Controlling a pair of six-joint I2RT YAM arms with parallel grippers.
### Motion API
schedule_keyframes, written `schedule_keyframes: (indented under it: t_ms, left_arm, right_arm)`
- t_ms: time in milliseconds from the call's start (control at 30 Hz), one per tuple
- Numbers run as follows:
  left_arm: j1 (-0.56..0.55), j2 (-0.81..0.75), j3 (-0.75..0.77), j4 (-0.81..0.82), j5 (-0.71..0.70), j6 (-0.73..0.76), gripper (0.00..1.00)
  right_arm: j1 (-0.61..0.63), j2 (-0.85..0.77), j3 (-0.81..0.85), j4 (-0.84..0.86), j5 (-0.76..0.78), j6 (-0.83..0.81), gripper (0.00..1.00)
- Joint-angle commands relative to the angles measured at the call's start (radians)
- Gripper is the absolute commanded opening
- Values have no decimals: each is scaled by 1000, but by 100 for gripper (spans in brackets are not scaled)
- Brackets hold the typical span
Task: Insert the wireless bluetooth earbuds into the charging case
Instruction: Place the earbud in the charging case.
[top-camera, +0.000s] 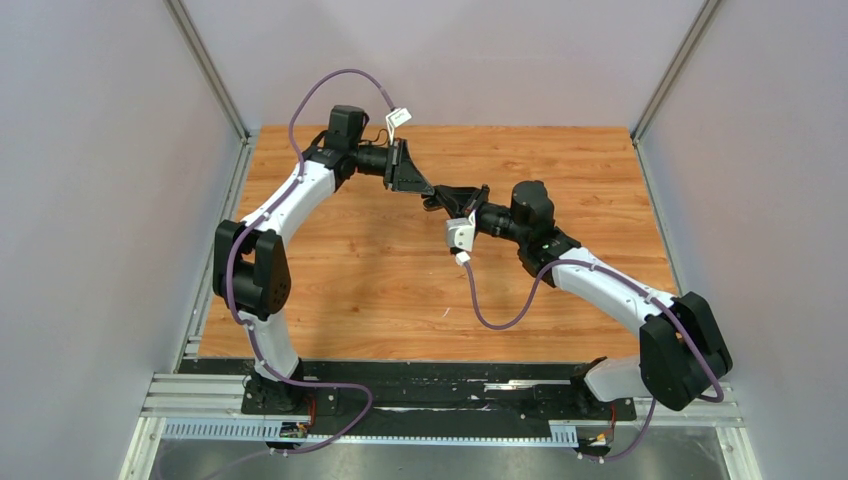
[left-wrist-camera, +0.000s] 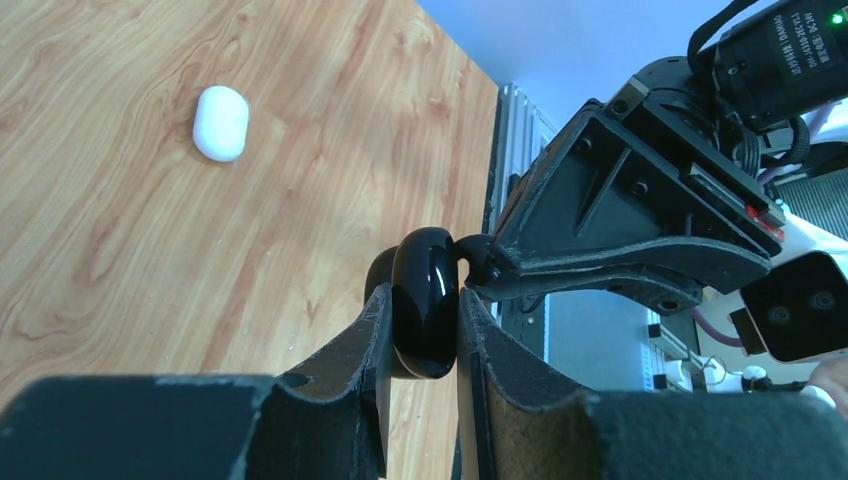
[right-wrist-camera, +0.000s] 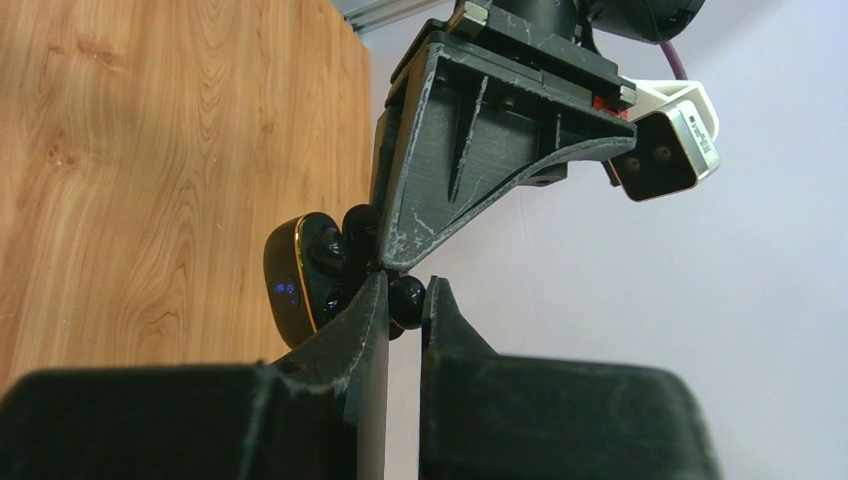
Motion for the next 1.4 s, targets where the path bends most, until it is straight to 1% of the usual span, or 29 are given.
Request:
schedule_keyframes:
  t_ms: [0, 467, 800, 933, 1033, 1100, 1133, 1233, 1367]
  left_arm:
    - [6, -47, -3, 52, 52, -28, 0]
    - [25, -31, -3, 82, 58, -73, 0]
    - [30, -17, -17, 181, 127, -165, 0]
    - [37, -16, -26, 219, 130, -193, 0]
    - [39, -14, -35, 256, 146, -236, 0]
    - [38, -9, -45, 313, 168, -297, 0]
    - [39, -5, -53, 376, 175, -318, 0]
    - [38, 3, -62, 442, 200, -391, 0]
    - [39, 11, -67, 469, 213, -421, 0]
  right_arm:
    - [1, -16, 21, -17, 25, -10, 0]
    - [1, -16, 32, -61, 56, -11, 0]
    - [1, -5, 18, -43, 44, -44, 0]
    - [1, -15, 6, -53, 39, -75, 0]
    - [1, -27, -52, -5, 18, -152, 0]
    - [1, -29, -99, 62, 1, -194, 0]
    - [1, -27, -114, 87, -3, -212, 0]
    - [1, -9, -124, 111, 0, -253, 0]
    - [-1, 15, -120, 128, 4, -270, 0]
